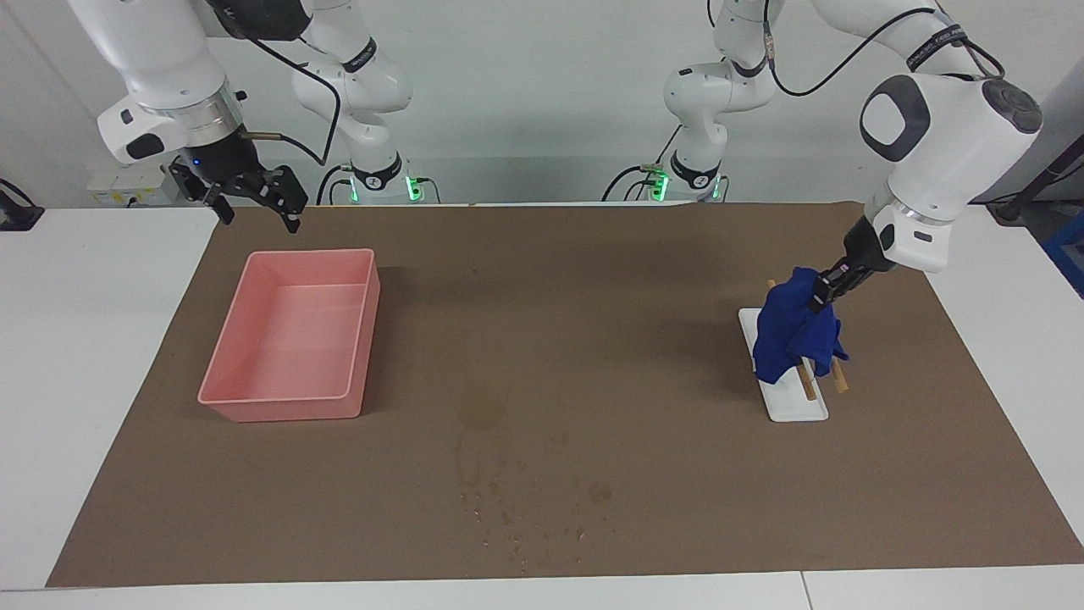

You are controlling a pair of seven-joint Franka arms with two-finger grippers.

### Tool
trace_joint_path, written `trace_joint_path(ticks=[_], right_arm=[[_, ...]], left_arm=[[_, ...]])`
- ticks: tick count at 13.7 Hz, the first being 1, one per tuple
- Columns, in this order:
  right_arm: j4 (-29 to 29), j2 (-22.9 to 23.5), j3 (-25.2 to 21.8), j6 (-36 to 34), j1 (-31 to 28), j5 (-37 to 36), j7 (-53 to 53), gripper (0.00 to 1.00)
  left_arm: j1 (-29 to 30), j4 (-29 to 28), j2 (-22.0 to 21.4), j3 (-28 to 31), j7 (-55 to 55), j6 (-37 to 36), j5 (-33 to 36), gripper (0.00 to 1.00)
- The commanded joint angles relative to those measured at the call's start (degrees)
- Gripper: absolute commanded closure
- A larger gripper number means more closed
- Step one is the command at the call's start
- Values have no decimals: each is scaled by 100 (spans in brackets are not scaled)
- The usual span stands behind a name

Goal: Wipe water with towel using both arms
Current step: 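Grasp the blue cloth with the left gripper and lift it off, then carry the cloth toward the center while the right gripper approaches it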

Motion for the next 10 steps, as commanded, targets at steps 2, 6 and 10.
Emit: trace_joint_path(ticks=[2,6,10], right_arm=[[-68,-88,30,-33,-14,99,-4,0],[-60,-79,38,2,205,281,530,0],[-68,-70,65,204,547,819,1743,0]], left_arm=[[-306,55,-85,-304,-2697,-159,-903,100],[-623,-6,-94,-357,-5256,201,-2327,100],[-754,3,-147,-506,-6568,596,-3244,100]])
